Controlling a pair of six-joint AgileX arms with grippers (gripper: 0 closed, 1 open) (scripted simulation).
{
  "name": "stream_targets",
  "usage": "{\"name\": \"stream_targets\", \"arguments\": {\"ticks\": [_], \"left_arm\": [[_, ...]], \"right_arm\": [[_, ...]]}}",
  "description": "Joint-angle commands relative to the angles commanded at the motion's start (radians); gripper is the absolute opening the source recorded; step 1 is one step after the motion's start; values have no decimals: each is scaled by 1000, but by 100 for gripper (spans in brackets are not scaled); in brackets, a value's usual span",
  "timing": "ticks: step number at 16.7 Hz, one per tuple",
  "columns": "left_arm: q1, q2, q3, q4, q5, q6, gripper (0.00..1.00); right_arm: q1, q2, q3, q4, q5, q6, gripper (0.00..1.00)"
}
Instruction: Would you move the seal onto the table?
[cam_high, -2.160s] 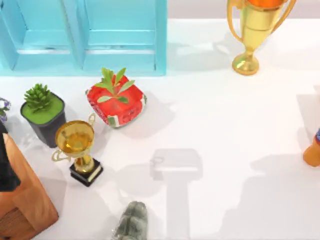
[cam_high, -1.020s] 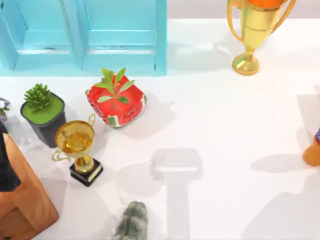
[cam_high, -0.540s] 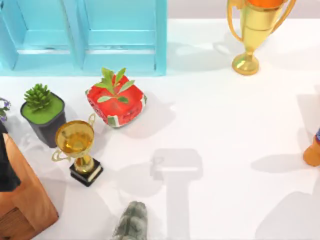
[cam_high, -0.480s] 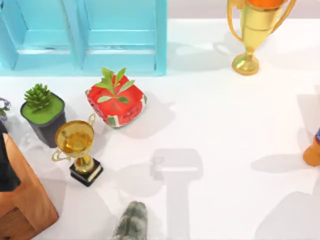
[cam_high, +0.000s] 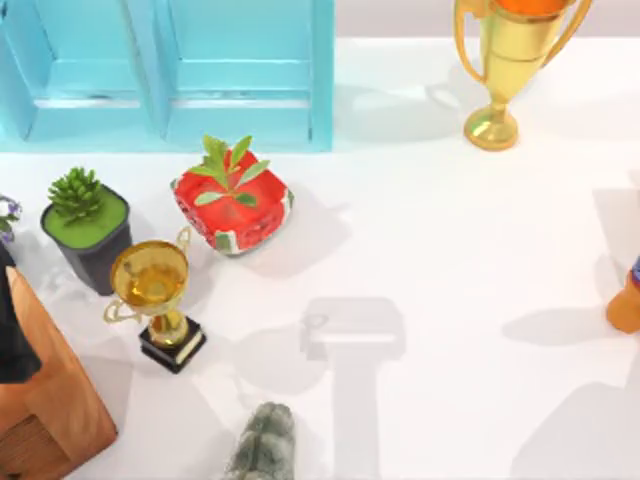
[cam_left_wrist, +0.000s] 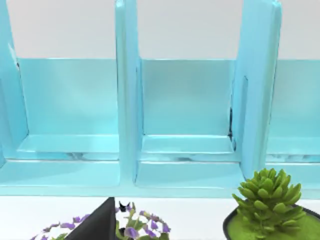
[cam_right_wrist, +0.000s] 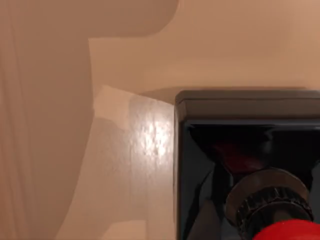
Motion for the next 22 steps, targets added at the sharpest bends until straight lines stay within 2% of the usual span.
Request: {"name": "stream_targets", "arguments": {"ticks": [3, 4, 15, 22], "left_arm": [[0, 0, 0, 0, 0, 0, 100], [0, 0, 0, 0, 0, 0, 100], [0, 0, 0, 0, 0, 0, 100], [0, 0, 0, 0, 0, 0, 100]], "right_arm": [[0, 0, 0, 0, 0, 0, 2], [0, 0, 0, 0, 0, 0, 0], [25, -7, 27, -38, 0, 33, 0], [297, -105, 245, -365, -1, 306, 0]]}}
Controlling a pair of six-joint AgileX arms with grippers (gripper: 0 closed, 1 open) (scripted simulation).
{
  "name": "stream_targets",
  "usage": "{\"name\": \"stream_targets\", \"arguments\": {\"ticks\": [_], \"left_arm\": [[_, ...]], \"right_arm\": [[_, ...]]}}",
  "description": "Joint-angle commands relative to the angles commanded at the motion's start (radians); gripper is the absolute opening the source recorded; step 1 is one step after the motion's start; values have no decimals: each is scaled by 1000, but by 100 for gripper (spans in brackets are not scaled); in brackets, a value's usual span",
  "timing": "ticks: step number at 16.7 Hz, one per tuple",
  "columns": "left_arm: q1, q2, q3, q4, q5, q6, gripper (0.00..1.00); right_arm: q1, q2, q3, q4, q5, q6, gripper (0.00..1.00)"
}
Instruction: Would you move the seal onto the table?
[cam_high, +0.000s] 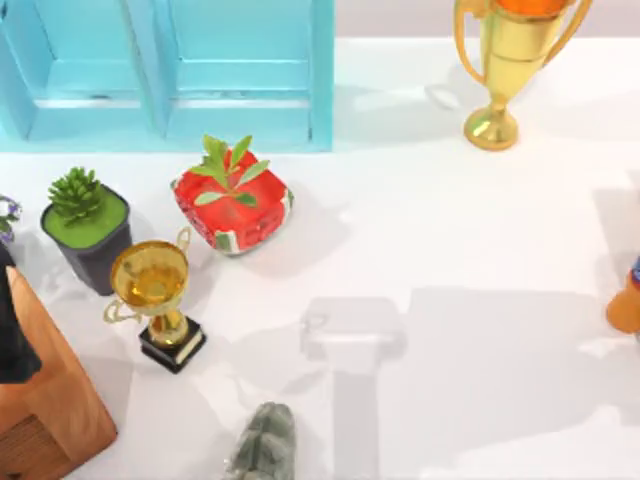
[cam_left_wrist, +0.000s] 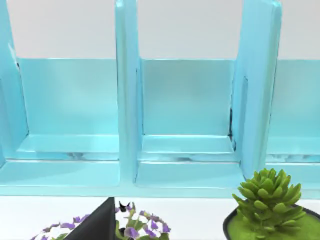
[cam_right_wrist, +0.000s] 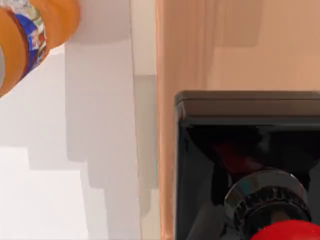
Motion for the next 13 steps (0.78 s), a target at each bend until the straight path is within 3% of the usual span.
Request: {"name": "stream_targets", "arguments": {"ticks": [5, 13], "left_arm": [[0, 0, 0, 0, 0, 0, 100], [0, 0, 0, 0, 0, 0, 100]], "right_arm": [[190, -86, 130, -202, 1, 180, 0], [243, -83, 176, -204, 21, 237, 0]]}}
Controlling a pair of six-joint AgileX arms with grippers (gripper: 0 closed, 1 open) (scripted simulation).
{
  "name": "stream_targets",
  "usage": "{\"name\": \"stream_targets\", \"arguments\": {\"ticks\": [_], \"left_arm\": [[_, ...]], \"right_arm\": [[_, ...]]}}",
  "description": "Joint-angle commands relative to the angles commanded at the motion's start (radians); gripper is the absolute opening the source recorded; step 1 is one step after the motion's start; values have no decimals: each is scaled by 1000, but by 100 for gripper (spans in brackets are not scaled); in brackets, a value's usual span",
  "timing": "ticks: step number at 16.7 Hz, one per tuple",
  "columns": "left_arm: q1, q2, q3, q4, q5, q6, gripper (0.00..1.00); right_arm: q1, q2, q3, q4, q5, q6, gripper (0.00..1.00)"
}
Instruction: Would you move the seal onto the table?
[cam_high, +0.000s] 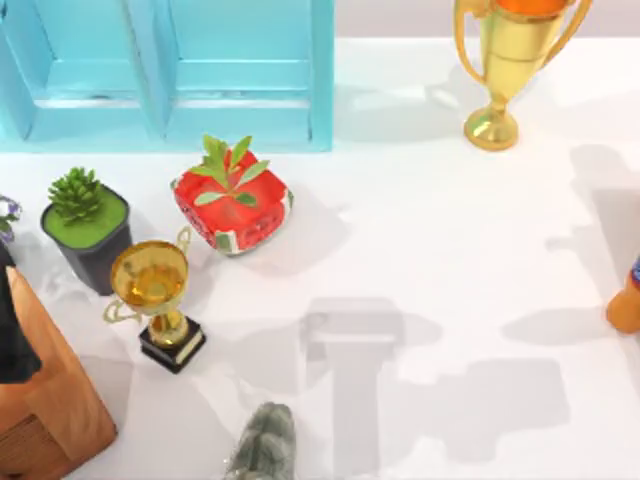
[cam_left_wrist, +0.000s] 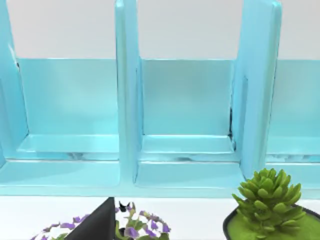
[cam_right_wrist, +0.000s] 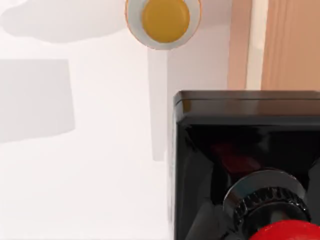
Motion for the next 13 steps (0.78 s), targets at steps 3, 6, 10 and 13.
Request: {"name": "stream_targets", "arguments": {"ticks": [3, 6, 10, 13], "left_arm": [[0, 0, 0, 0, 0, 0, 100], [0, 0, 0, 0, 0, 0, 100], [0, 0, 0, 0, 0, 0, 100], [0, 0, 0, 0, 0, 0, 100]], "right_arm": [[124, 57, 99, 51, 47, 114, 0], [282, 182, 199, 120, 74, 254, 0], [439, 402, 260, 211, 48, 412, 0], [475, 525, 258, 254, 4, 476, 0]]}}
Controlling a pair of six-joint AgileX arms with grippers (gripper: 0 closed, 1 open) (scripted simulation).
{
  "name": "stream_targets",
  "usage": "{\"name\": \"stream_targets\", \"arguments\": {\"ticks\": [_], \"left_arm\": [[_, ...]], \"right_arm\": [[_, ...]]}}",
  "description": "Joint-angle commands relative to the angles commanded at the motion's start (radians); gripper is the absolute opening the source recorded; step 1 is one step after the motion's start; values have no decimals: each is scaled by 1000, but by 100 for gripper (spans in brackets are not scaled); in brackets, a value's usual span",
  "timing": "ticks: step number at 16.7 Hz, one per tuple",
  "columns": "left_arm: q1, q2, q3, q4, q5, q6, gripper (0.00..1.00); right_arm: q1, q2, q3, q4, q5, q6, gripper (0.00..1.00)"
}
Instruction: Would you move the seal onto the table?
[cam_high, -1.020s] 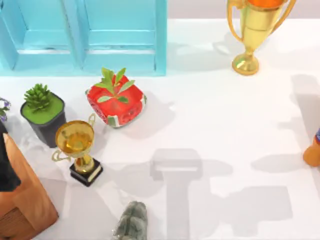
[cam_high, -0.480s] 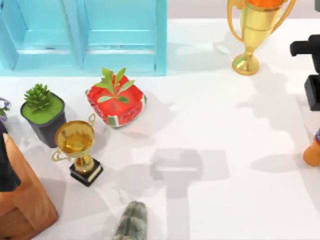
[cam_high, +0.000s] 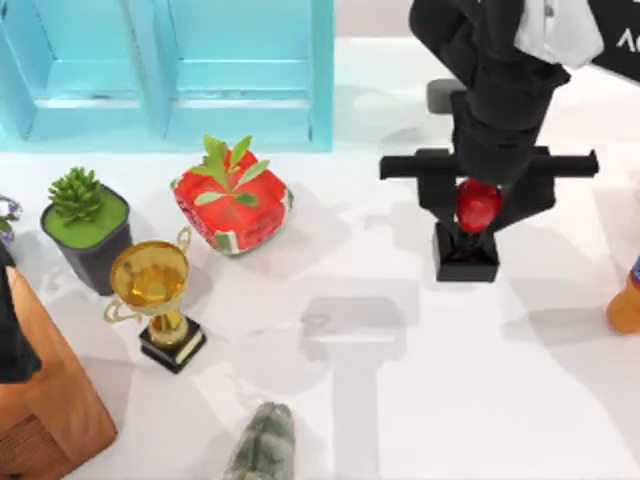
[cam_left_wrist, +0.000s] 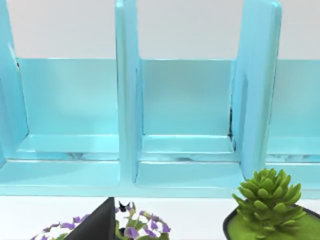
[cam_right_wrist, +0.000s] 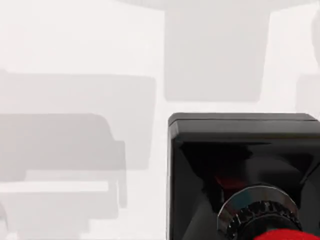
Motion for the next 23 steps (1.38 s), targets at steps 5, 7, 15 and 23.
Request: {"name": "stream_targets", "arguments": {"ticks": [5, 7, 15, 23], "left_arm": [[0, 0, 0, 0, 0, 0, 100], [0, 0, 0, 0, 0, 0, 100], [0, 0, 0, 0, 0, 0, 100], [0, 0, 0, 0, 0, 0, 100]], "right_arm": [[9, 33, -3, 11, -18, 16, 0], [5, 33, -7, 13, -19, 17, 0], [10, 67, -131, 173, -17, 19, 0], [10, 67, -131, 173, -17, 19, 38]]}}
